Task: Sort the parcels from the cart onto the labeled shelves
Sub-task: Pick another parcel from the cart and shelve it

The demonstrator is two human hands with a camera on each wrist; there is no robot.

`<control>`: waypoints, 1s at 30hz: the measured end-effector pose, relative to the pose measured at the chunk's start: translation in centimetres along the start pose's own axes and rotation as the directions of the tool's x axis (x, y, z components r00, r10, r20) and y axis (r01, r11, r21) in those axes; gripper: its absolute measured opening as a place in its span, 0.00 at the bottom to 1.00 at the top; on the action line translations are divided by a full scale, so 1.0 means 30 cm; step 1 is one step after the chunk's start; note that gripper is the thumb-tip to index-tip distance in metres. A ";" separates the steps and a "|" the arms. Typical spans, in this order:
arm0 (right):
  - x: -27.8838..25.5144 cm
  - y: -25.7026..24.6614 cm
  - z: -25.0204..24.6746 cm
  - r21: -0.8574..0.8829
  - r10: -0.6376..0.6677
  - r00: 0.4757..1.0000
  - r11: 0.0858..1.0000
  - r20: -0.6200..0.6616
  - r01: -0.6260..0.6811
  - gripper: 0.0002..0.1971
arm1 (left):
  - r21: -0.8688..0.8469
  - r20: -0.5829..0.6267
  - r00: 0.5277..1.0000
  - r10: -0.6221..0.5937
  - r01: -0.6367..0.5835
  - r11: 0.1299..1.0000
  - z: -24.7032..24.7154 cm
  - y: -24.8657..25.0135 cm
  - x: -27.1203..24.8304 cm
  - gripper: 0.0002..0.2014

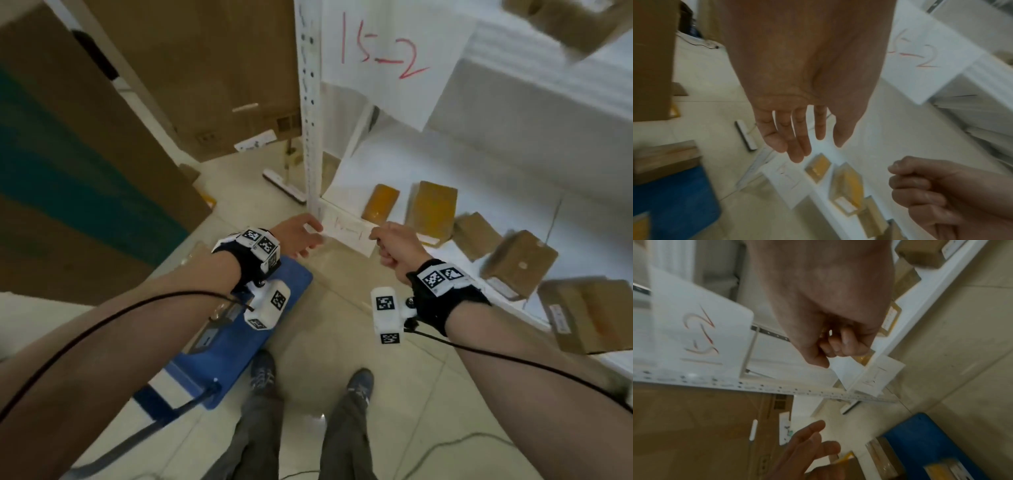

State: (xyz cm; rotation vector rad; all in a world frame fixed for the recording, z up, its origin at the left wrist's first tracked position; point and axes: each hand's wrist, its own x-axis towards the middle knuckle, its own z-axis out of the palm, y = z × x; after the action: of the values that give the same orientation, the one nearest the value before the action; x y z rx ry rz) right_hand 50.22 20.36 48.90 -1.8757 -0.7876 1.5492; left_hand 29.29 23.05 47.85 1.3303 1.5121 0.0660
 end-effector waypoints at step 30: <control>0.424 0.964 1.178 -0.230 0.413 0.907 0.894 0.084 -0.386 0.15 | 0.032 -0.218 0.792 -0.571 0.590 0.807 0.044 -1.782 0.197 0.39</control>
State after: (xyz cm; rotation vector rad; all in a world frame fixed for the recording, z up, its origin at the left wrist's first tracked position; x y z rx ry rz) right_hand 19.67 13.01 13.40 -2.2141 -0.6672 1.9207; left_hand -4.92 6.59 9.72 0.8914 2.0661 -0.2840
